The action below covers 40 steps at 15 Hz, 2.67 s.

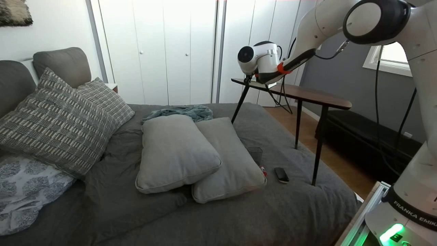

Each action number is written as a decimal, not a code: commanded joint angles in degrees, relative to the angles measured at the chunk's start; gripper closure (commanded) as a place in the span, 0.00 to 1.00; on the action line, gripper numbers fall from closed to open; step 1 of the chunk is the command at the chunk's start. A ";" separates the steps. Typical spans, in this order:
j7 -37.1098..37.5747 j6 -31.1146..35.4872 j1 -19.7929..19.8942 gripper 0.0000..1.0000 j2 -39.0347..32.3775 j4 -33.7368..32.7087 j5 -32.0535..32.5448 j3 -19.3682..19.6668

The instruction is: Put the book on top of the pillow

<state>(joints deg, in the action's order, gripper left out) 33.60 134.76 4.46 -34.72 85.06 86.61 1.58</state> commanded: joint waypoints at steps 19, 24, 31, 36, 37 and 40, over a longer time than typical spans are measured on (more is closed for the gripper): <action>0.50 -15.10 -2.98 0.00 -23.20 -27.04 -2.16 3.80; -2.96 -16.93 -3.12 0.26 -26.12 -31.25 -2.28 4.50; -4.95 -16.81 -5.01 0.66 -27.71 -33.10 -1.07 5.65; -3.73 -16.75 -8.77 0.88 -26.17 -30.66 1.11 7.26; -3.51 -16.75 -9.39 0.89 -26.02 -30.42 1.28 7.45; -3.78 -17.16 -10.20 0.89 -26.06 -30.39 0.59 7.42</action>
<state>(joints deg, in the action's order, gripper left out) 30.09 118.51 -4.54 -61.13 54.44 86.50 8.04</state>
